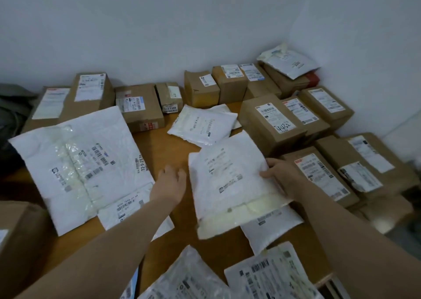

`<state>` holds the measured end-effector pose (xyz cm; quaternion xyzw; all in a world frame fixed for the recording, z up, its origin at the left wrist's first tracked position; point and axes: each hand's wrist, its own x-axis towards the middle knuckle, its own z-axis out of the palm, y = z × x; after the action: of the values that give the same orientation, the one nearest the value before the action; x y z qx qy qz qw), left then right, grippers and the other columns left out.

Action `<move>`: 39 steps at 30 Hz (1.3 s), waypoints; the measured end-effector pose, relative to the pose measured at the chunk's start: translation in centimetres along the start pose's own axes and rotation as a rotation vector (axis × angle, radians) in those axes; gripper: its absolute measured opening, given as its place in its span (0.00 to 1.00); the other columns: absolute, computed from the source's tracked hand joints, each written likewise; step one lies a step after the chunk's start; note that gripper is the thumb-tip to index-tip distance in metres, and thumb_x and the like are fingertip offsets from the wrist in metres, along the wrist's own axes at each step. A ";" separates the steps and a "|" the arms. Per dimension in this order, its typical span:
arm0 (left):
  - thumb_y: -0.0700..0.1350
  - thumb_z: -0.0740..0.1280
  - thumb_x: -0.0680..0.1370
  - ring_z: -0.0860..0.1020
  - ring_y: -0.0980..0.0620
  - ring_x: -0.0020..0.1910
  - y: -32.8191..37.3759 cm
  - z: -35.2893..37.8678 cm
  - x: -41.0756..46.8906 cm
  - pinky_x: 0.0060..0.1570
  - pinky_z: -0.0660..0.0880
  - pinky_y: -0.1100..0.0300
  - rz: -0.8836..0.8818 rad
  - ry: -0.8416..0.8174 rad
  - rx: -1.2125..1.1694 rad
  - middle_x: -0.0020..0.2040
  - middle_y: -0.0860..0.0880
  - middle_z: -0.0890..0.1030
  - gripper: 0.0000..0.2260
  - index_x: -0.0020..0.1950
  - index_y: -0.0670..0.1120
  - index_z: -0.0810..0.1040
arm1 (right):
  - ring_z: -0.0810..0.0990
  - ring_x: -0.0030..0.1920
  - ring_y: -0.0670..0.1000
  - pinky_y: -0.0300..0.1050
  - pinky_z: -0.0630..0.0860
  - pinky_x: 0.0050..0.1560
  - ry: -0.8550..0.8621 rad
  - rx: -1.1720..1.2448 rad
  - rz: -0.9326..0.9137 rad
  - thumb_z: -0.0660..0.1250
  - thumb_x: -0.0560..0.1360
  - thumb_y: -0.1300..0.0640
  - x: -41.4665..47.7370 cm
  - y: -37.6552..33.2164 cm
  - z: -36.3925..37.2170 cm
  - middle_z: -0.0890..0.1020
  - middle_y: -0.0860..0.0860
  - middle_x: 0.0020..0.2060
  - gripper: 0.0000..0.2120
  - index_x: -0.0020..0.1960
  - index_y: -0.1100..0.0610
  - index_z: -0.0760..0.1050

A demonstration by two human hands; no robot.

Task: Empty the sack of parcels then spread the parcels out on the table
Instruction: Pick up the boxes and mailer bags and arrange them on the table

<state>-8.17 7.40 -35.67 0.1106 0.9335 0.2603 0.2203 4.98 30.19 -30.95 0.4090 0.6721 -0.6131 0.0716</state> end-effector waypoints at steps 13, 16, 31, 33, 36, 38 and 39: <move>0.71 0.41 0.72 0.24 0.50 0.68 -0.6 0.9 3.2 0.70 0.38 0.36 0.605 -0.208 0.583 0.73 0.54 0.28 0.32 0.73 0.65 0.36 | 0.74 0.60 0.54 0.47 0.71 0.59 0.217 -0.876 -0.229 0.58 0.79 0.55 5.4 -2.4 7.8 0.75 0.55 0.61 0.16 0.65 0.57 0.71; 0.72 0.40 0.71 0.28 0.47 0.72 -0.4 1.7 4.8 0.69 0.37 0.32 0.684 -0.293 0.675 0.74 0.54 0.29 0.32 0.73 0.67 0.38 | 0.69 0.66 0.55 0.48 0.70 0.63 0.188 -1.052 -0.433 0.58 0.79 0.56 9.5 -3.4 8.3 0.69 0.54 0.66 0.18 0.69 0.50 0.68; 0.65 0.53 0.77 0.40 0.55 0.77 -0.9 2.0 7.1 0.73 0.38 0.40 0.498 -0.332 0.500 0.78 0.58 0.45 0.28 0.76 0.61 0.52 | 0.63 0.71 0.53 0.49 0.70 0.66 0.065 -1.352 -0.652 0.56 0.80 0.63 15.5 -7.7 6.4 0.66 0.50 0.72 0.24 0.73 0.49 0.63; 0.64 0.53 0.76 0.51 0.54 0.77 0.0 1.5 7.1 0.75 0.45 0.45 0.432 -0.275 0.389 0.77 0.56 0.55 0.30 0.76 0.55 0.55 | 0.69 0.65 0.53 0.48 0.73 0.60 0.123 -1.291 -0.712 0.55 0.80 0.58 12.9 -8.3 5.9 0.73 0.50 0.66 0.19 0.70 0.50 0.67; 0.62 0.53 0.72 0.66 0.50 0.67 1.2 0.9 7.1 0.68 0.63 0.53 0.291 -0.099 0.180 0.69 0.50 0.69 0.32 0.72 0.49 0.64 | 0.71 0.61 0.55 0.44 0.68 0.50 0.084 -1.432 -0.709 0.56 0.79 0.57 9.4 -7.6 5.7 0.77 0.53 0.58 0.15 0.63 0.55 0.75; 0.57 0.58 0.76 0.67 0.48 0.65 1.5 0.6 7.2 0.63 0.67 0.54 0.227 0.007 0.120 0.66 0.48 0.70 0.25 0.70 0.48 0.67 | 0.73 0.58 0.56 0.42 0.61 0.48 -0.023 -1.507 -0.543 0.60 0.76 0.59 7.8 -6.8 5.5 0.78 0.55 0.51 0.11 0.54 0.60 0.78; 0.53 0.60 0.78 0.66 0.47 0.66 1.6 0.5 7.3 0.64 0.67 0.53 0.207 0.055 0.144 0.67 0.47 0.70 0.22 0.70 0.48 0.67 | 0.75 0.55 0.55 0.42 0.61 0.48 -0.055 -1.532 -0.453 0.61 0.75 0.59 7.4 -6.6 5.3 0.77 0.53 0.44 0.08 0.49 0.60 0.77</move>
<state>-14.24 11.27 -37.77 0.2148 0.9390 0.2171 0.1582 -6.21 29.49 -31.54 0.0843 0.9711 0.0096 0.2232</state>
